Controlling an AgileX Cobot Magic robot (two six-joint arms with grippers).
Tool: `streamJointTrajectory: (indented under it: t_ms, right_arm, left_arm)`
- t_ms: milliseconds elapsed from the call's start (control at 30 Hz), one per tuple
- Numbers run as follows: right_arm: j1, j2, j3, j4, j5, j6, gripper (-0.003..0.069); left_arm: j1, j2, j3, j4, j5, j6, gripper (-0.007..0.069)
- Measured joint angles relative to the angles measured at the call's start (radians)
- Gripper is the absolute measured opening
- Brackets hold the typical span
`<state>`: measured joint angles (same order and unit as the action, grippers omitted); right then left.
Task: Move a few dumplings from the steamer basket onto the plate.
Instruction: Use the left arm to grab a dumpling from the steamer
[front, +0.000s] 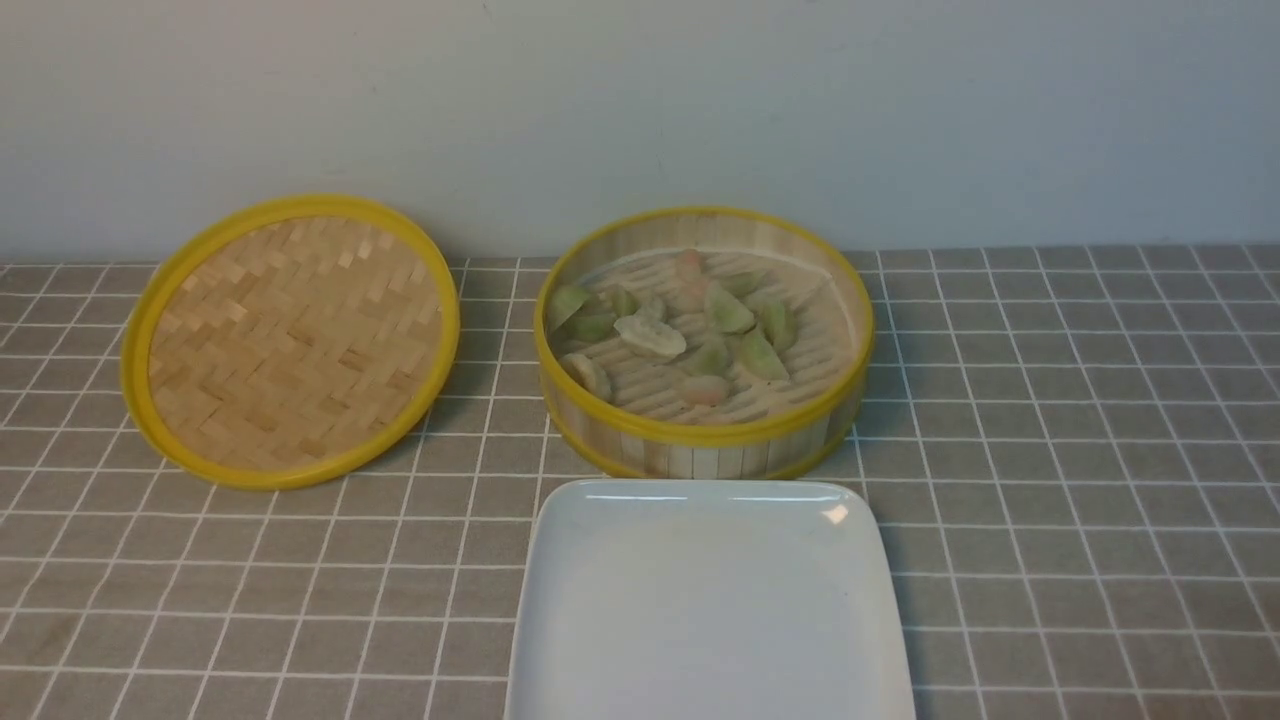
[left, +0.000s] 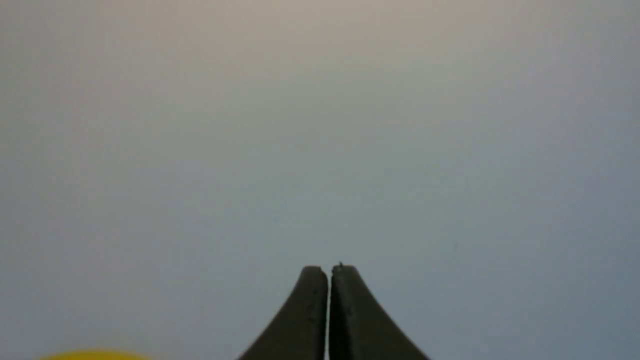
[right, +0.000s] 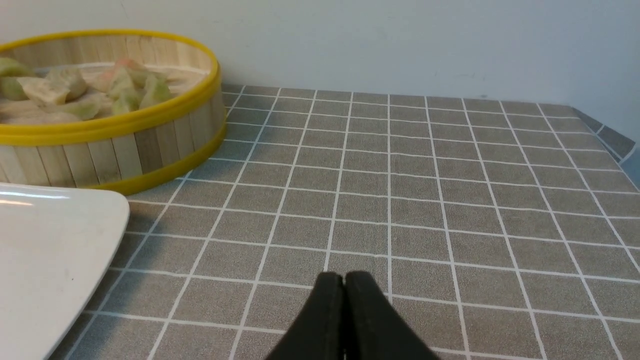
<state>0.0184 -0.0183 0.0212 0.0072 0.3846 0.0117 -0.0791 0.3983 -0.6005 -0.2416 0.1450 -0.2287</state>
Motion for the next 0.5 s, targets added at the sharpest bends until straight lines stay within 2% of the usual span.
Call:
streamJointTrajectory:
  t_ms: [67,133,200,267,400,500]
  right_arm:
    - [0.000,0.000,0.000,0.000,0.000,0.000,-0.0015]
    - [0.000,0.000,0.000,0.000,0.000,0.000,-0.0015]
    - [0.000,0.000,0.000,0.000,0.000,0.000,-0.0015]
    - [0.000,0.000,0.000,0.000,0.000,0.000,-0.0015]
    - [0.000,0.000,0.000,0.007,-0.003,0.001,-0.0015]
    - [0.000,0.000,0.006,0.109,-0.079,0.034,-0.0015]
  left_arm:
    - [0.000,0.212,-0.201,0.027,0.300,0.033,-0.0005]
    - [0.000,0.396,-0.338,0.024,0.499,0.099,-0.0005]
    - [0.000,0.477,-0.389,0.013,0.583,0.133,-0.0005]
    - [0.000,0.654,-0.495,-0.033,0.731,0.219,-0.0005]
    - [-0.013,0.950,-0.648,-0.111,0.887,0.397,-0.0005]
    - [-0.073,1.124,-0.759,-0.101,0.960,0.452,-0.0005]
